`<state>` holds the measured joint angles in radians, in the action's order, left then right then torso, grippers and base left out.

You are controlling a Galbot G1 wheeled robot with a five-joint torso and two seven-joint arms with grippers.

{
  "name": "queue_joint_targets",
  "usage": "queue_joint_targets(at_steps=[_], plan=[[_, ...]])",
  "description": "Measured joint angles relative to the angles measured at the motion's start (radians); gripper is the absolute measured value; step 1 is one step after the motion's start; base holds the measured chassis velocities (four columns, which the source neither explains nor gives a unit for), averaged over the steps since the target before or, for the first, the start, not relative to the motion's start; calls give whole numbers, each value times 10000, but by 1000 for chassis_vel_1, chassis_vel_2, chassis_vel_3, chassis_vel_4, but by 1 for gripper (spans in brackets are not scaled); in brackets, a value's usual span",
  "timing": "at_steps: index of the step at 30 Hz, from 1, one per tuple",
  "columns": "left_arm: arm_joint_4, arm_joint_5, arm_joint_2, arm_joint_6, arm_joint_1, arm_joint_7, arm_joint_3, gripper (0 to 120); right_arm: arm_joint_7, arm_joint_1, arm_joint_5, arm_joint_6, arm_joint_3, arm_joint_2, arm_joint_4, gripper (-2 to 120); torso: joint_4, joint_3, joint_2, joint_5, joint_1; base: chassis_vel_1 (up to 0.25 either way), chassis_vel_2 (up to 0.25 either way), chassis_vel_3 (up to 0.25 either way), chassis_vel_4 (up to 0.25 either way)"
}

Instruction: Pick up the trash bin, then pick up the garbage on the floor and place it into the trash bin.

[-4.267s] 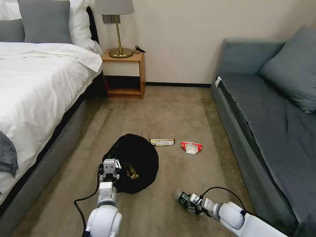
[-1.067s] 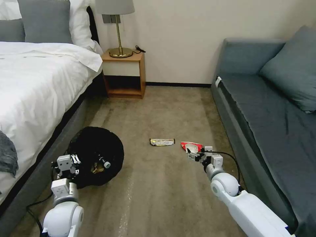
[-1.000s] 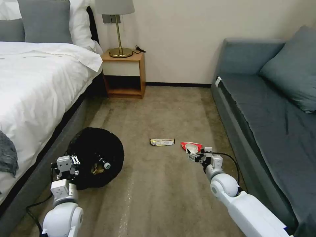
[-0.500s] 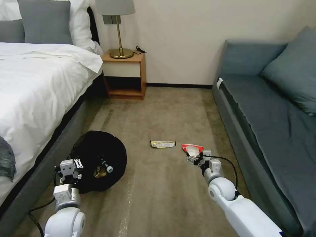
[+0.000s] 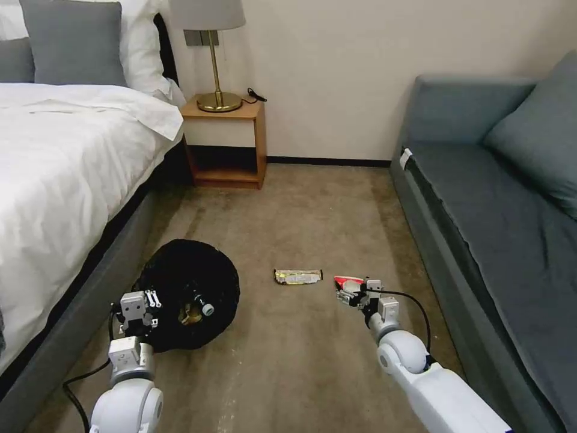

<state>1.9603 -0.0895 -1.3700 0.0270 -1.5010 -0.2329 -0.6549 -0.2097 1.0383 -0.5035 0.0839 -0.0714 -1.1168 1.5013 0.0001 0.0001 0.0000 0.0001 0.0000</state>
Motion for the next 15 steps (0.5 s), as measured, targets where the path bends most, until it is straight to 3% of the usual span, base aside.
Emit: queue_joint_targets(at_steps=[15], plan=[[-145,22,2,34,97,8,165,4,131,-18,137,-52,88,-56,-141,100,0,-1,0,-2,0,-119,128,122,-123]])
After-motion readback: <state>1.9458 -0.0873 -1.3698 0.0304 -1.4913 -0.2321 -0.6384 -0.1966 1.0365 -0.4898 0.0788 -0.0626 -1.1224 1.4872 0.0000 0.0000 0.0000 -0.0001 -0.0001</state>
